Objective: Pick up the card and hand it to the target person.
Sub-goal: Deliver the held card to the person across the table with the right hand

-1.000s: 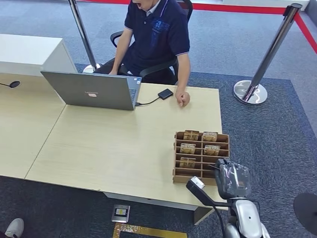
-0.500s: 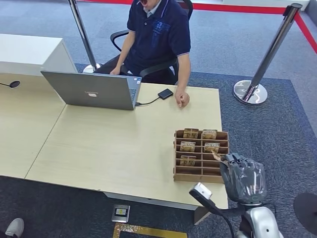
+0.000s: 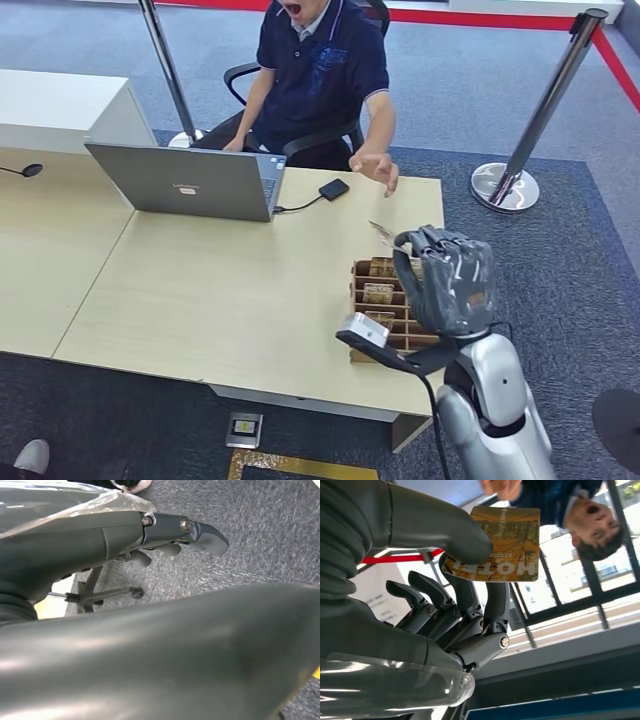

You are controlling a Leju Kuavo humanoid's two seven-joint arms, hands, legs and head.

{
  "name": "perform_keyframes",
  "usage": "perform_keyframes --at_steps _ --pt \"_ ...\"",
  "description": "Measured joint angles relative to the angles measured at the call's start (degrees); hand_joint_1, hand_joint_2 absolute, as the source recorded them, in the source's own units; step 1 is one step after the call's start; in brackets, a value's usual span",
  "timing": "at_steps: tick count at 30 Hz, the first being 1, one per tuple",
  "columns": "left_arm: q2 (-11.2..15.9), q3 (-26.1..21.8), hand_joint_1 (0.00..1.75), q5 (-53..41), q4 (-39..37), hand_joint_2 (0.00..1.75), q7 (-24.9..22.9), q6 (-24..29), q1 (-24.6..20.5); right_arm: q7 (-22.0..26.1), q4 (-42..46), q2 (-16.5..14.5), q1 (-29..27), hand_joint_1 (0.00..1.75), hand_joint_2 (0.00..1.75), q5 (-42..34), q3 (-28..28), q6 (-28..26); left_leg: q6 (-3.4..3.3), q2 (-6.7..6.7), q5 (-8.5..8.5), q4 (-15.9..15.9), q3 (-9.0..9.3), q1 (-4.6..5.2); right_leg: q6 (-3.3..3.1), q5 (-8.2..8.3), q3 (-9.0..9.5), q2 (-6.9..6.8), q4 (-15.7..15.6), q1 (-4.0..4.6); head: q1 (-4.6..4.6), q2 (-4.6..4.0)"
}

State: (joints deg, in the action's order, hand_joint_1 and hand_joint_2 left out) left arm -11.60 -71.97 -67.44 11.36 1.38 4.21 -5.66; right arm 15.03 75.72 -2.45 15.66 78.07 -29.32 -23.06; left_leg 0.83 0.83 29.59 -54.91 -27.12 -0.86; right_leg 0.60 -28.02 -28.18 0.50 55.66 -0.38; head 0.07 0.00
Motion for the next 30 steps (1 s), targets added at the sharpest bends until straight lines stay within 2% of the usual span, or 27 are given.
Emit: perform_keyframes --at_steps 6,12,20,30 --pt "-0.1 0.0 0.00 -0.8 0.0 0.00 0.0 0.0 -0.3 0.9 -18.9 -9.0 15.3 1.75 1.75 -2.1 -1.5 -1.4 0.09 0.06 -0.38 0.0 -0.42 -0.03 -0.09 0.31 -0.47 0.00 0.1 0.02 -0.08 0.00" --pt "-0.2 0.0 0.00 -0.9 -0.1 0.00 -0.9 0.8 -0.3 1.3 -32.7 -14.8 24.2 1.75 1.75 -3.4 -1.5 -2.0 0.09 0.06 -0.47 0.0 -0.58 -0.03 -0.09 0.41 -0.63 0.00 0.1 0.02 -0.08 0.00" --pt "-0.2 0.0 0.00 -0.9 -0.2 0.00 -2.0 1.4 -0.3 0.0 -42.3 -17.4 28.8 1.75 1.75 -5.6 -1.7 -1.1 0.06 0.06 -0.49 0.0 -0.66 -0.02 -0.04 0.47 -0.68 0.00 0.0 0.01 -0.09 0.00" --pt "-0.2 0.0 0.00 -1.7 -0.3 0.00 -2.1 1.5 -0.3 -3.3 -48.8 -17.7 31.5 1.75 1.75 -6.8 -3.1 -0.5 0.05 0.06 -0.51 0.0 -0.66 -0.02 -0.06 0.51 -0.69 0.00 0.0 0.01 -0.08 0.00"
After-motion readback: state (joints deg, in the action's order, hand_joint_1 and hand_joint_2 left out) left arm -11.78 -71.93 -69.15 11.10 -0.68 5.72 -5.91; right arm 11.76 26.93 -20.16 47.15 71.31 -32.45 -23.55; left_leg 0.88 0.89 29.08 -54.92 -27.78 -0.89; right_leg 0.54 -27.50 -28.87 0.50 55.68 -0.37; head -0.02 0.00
